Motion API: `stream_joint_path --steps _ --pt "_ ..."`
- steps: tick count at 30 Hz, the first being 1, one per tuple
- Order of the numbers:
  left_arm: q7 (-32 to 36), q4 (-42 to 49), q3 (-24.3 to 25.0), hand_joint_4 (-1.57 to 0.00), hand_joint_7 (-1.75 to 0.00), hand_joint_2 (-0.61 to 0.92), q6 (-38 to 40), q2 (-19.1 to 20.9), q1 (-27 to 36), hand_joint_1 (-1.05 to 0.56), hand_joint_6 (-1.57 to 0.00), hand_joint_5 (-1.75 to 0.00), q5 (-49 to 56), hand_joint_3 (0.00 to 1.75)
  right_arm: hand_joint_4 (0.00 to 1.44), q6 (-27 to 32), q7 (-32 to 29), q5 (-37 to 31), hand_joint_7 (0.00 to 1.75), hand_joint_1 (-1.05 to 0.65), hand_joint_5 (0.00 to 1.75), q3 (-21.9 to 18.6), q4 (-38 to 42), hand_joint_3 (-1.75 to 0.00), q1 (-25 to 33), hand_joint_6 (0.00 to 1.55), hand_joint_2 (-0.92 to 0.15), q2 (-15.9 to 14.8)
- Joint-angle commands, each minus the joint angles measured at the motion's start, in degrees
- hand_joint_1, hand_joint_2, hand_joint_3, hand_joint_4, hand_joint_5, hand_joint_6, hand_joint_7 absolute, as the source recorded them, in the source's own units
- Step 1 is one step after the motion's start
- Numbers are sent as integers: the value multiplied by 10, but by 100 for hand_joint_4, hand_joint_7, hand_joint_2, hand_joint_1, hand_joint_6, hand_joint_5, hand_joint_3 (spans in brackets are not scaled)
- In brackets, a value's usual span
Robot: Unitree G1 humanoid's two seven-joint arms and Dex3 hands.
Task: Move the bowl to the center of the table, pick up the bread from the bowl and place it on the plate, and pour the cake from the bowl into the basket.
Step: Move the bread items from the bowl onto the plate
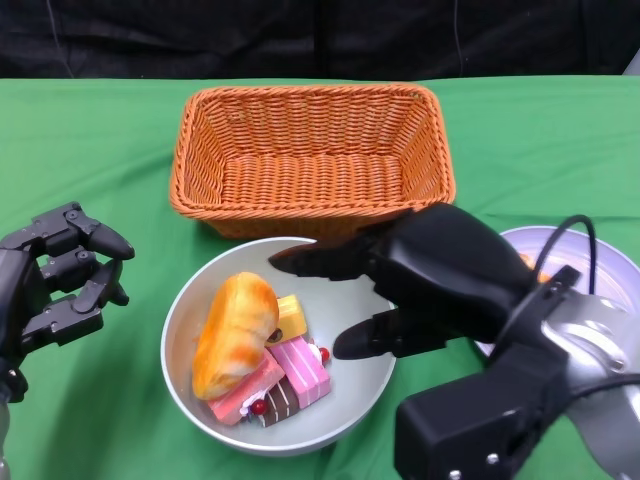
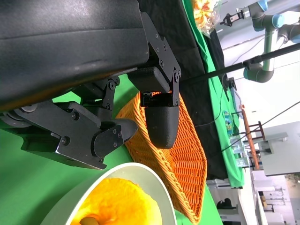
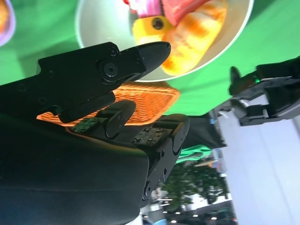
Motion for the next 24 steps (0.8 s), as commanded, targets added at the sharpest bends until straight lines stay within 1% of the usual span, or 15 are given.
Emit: stream_joint_path --steps 1,3,5,8,11,12,13,14,15,17,19,20,21,22,24 --pt "9 -1 3 -74 -127 73 -5 9 -4 0 -73 -158 2 81 71 -28 -13 -6 0 -60 2 21 57 0 -37 57 -89 15" --pt "13 -4 2 -75 -123 77 -5 9 -3 -2 -75 -155 5 71 70 -42 -17 -6 0 -61 1 30 90 -1 -55 55 -90 23" --pt "15 -6 2 -75 -120 83 -3 9 -3 -6 -76 -155 5 55 70 -54 -21 -4 0 -63 1 32 112 -1 -65 56 -91 29" --pt "10 -6 3 -73 -120 91 5 8 -3 -11 -74 -158 -4 30 71 -86 -42 -1 0 -65 1 40 164 0 -87 56 -91 39" --pt "7 -5 5 -71 -120 92 12 7 -6 -19 -75 -160 -10 13 69 -104 -47 5 0 -68 0 44 207 0 -106 52 -90 52" --pt "12 -5 4 -70 -120 92 15 8 -6 -19 -75 -160 -6 12 69 -109 -47 5 0 -68 0 47 222 0 -115 52 -90 57" --pt "18 -6 4 -68 -130 92 18 9 -6 -18 -73 -169 -2 11 66 -116 -49 4 0 -70 0 50 236 0 -122 50 -90 62" --pt "23 -6 3 -68 -139 92 21 10 -6 -16 -71 -172 1 11 66 -121 -51 3 0 -71 0 52 247 0 -128 49 -90 65" --pt "39 -8 1 -67 -141 92 27 10 -6 -16 -70 -173 12 11 66 -134 -58 4 0 -71 0 53 263 0 -135 49 -90 70" --pt "58 -15 -1 -70 -154 92 38 10 -4 -16 -66 -174 23 9 65 -156 -73 6 0 -72 0 57 294 0 -148 48 -88 78" --pt "68 -26 -2 -70 -160 92 58 10 -2 -24 -67 -175 26 6 66 -171 -82 9 0 -73 0 59 320 0 -159 47 -88 87" --pt "73 -32 -4 -65 -149 92 69 13 0 -28 -67 -175 30 6 66 -177 -84 10 0 -74 0 59 330 0 -164 47 -88 91" --pt "82 -43 -9 -56 -123 92 88 18 4 -30 -69 -173 42 9 66 -180 -84 12 0 -74 0 60 338 0 -169 47 -88 94" --pt "83 -44 -11 -51 -114 92 85 21 7 -31 -70 -171 47 11 65 -185 -84 13 0 -74 0 61 345 0 -174 46 -88 98" --pt "93 -41 -15 -51 -110 92 69 23 9 -29 -70 -174 61 15 64 -191 -82 17 0 -74 0 62 359 -1 -183 46 -90 104"
